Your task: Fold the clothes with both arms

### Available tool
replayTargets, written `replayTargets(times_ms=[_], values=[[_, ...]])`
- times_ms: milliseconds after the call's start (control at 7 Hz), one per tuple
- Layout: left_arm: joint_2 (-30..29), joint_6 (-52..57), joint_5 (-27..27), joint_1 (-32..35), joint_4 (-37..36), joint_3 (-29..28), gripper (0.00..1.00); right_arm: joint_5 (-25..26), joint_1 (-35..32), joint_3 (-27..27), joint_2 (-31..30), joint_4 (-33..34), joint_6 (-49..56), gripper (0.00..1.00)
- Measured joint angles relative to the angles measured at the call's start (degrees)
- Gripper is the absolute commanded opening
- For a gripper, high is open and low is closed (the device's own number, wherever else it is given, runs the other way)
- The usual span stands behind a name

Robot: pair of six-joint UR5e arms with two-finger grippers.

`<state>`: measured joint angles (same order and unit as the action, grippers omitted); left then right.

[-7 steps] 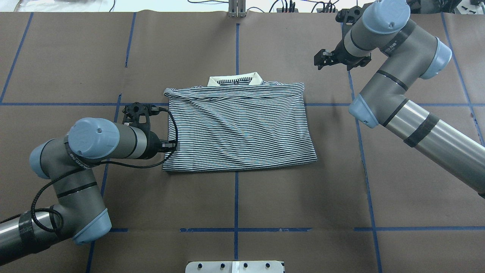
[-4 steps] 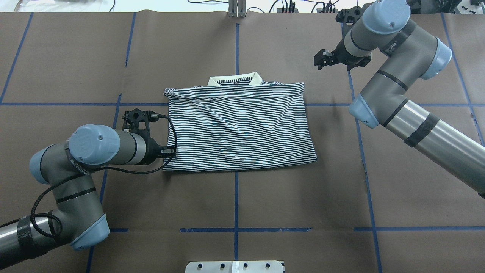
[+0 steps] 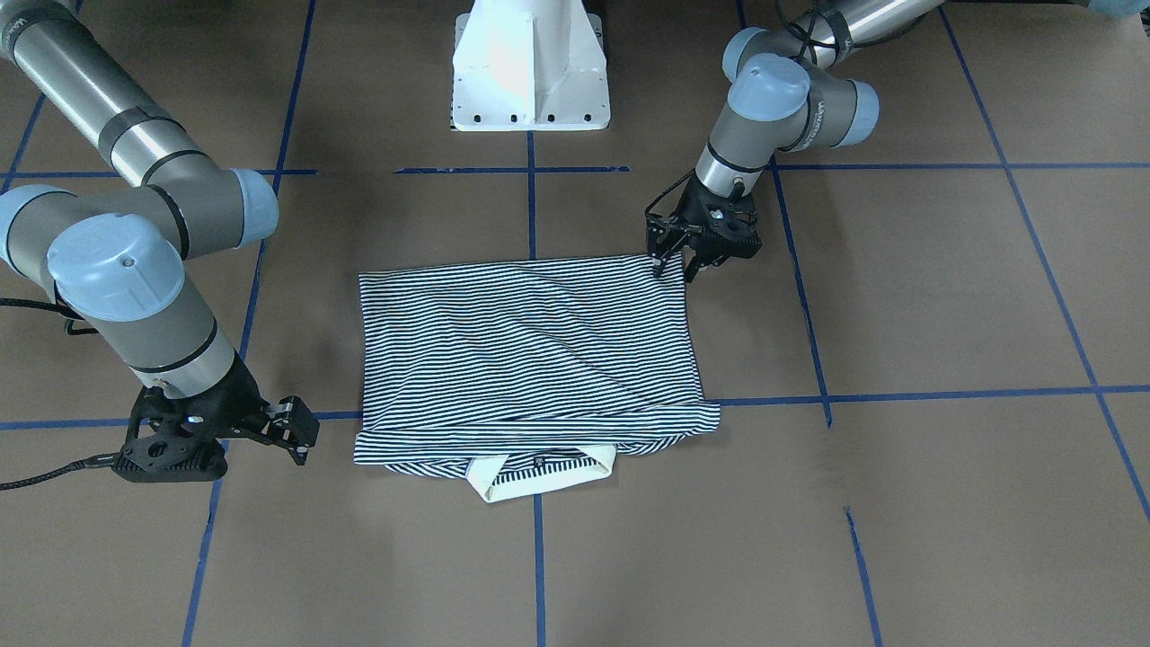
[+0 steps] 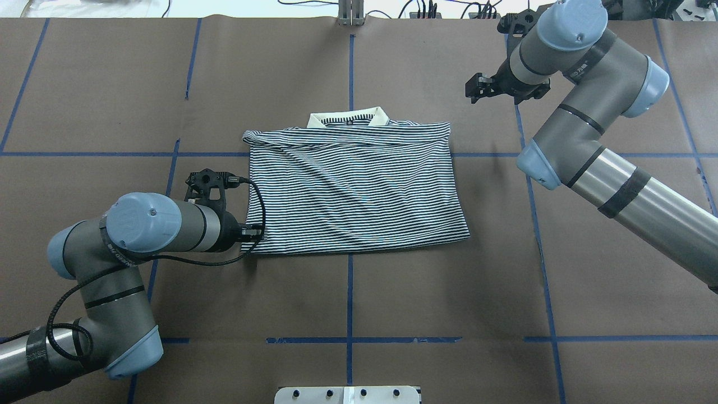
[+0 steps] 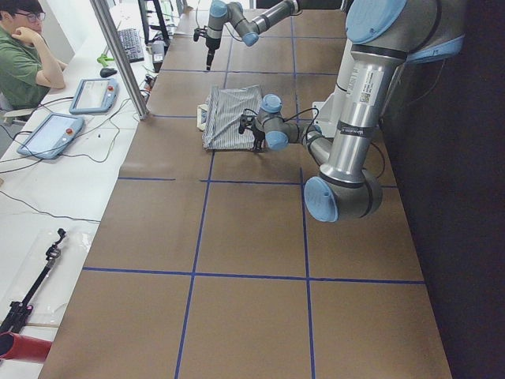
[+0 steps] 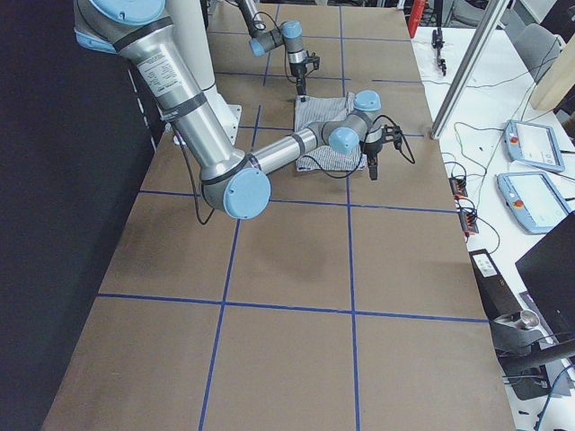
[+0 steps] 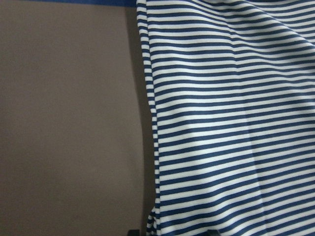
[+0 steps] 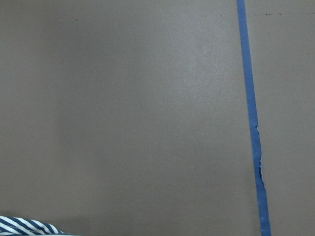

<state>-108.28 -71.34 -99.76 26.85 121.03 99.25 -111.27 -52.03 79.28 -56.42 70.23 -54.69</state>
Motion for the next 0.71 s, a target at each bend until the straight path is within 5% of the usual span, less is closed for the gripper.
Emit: replayTargets(times_ms=[286, 714], values=[[0.03, -0.01, 0.00, -0.29, -0.02, 0.28, 0.00, 0.00, 0.00, 0.00, -0.06, 0.00, -0.04, 1.00], [0.66, 0.37, -0.01, -0.35, -0.08, 0.98, 0.00, 0.08, 0.05, 0.00, -0.09, 0.00, -0.08, 1.00]])
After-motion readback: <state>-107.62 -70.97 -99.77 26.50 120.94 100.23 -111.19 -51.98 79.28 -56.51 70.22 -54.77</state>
